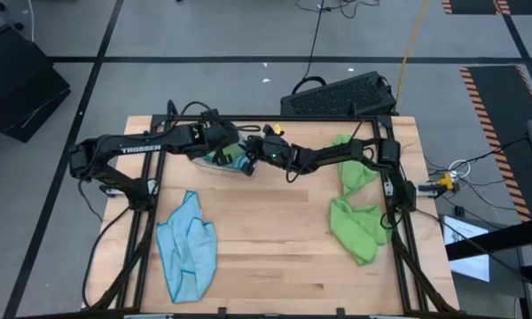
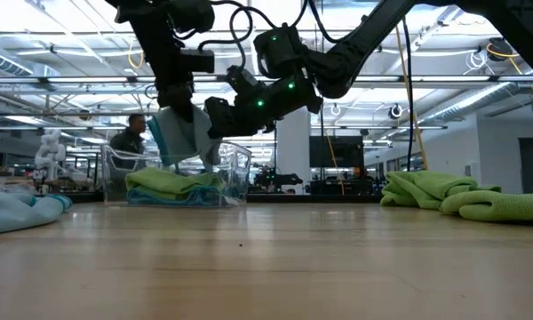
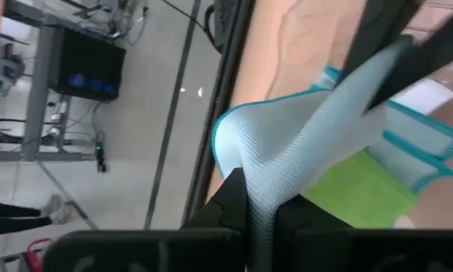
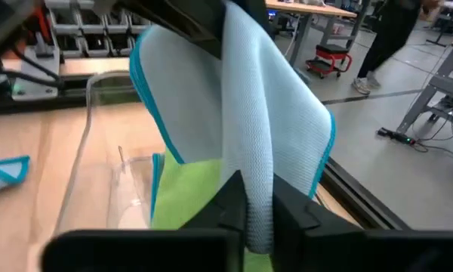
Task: Fold microfiber towels
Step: Put the right blue microfiber cloth into the bin
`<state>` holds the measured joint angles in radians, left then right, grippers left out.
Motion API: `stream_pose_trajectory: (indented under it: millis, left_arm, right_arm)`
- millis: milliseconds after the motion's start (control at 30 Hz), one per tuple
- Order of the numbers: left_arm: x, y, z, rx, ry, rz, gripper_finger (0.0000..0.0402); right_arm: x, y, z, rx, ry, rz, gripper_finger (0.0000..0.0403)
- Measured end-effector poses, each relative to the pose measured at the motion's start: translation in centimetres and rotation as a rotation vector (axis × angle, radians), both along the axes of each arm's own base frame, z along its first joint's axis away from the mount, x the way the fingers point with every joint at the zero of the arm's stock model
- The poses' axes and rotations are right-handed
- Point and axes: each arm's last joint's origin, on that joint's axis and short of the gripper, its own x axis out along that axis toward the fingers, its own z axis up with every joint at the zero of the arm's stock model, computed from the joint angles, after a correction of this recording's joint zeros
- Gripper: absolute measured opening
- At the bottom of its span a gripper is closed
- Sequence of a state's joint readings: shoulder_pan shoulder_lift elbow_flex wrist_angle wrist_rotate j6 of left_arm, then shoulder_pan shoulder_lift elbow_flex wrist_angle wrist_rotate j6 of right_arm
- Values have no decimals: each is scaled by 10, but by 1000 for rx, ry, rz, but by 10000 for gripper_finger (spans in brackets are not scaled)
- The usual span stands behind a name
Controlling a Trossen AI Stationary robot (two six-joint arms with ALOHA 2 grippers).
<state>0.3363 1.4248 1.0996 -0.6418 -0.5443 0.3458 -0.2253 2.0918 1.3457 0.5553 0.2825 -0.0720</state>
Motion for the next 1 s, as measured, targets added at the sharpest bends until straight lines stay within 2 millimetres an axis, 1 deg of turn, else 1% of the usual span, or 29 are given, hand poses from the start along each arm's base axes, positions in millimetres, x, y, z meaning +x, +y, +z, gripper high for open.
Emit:
stream_pose_trajectory:
  millis: [67,233,300,433,633,700,767,833,900,933,1000]
  left_arm:
    - [0,0,0,-4,2,-12,21]
    - [-1,3,-4,-50,20,-29,17]
    - [-3,5,-8,-94,40,-31,26]
    - [-9,8,-15,-109,52,12,69]
    - [-25,14,-44,-130,122,88,142]
    - [-28,15,-54,-125,129,111,160]
    - [-31,15,-59,-130,130,126,171]
    - [-33,15,-61,-138,137,141,173]
    - [-33,15,-62,-138,137,145,158]
    - [-33,15,-61,-132,141,142,143]
    - [-34,15,-60,-112,156,132,100]
  right_arm:
    - [0,0,1,-11,4,3,10]
    - [-1,-2,2,-16,11,-1,17]
    - [-2,-3,1,-15,17,-3,12]
    - [-2,-4,2,-17,10,-7,8]
    - [-3,-10,2,-17,6,-18,11]
    - [-4,-11,2,-16,11,-21,11]
    - [-4,-12,2,-16,10,-23,10]
    - [-4,-13,2,-16,10,-25,10]
    - [-4,-13,2,-20,13,-24,10]
    - [-4,-13,2,-24,15,-22,10]
    - [-4,-13,2,-36,22,-19,10]
